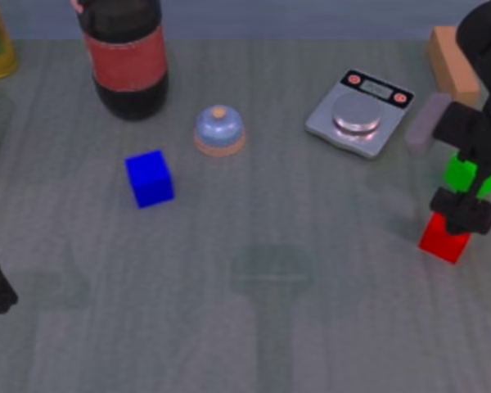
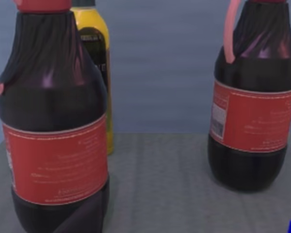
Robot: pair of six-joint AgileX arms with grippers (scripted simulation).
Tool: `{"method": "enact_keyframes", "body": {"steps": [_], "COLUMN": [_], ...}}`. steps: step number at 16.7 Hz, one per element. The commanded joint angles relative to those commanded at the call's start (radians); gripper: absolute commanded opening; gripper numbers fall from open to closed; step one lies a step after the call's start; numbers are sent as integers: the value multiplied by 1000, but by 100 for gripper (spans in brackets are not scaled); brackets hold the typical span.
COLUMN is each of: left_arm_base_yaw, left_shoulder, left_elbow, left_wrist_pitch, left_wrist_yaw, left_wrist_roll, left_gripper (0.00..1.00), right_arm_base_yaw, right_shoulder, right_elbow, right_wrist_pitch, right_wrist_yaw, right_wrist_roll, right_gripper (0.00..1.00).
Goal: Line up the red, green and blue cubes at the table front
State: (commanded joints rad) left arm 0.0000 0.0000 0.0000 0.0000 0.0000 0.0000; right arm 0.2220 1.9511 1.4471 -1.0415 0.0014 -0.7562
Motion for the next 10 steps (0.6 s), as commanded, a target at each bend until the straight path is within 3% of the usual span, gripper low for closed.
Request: {"method": "enact_keyframes", "body": {"steps": [10], "left_arm_base_yaw": [0], "left_shoulder": [0], "left_elbow": [0], "left_wrist_pitch": [0], "left_wrist_yaw": [0], "left_wrist_roll": [0], "left_gripper": [100], "right_arm_base_yaw": [4], "right_shoulder": [62], "right_elbow": [13], "right_wrist_pitch": [19], "right_wrist_yaw": [0], "right_wrist_roll": [-21], "right_gripper": [100]}}
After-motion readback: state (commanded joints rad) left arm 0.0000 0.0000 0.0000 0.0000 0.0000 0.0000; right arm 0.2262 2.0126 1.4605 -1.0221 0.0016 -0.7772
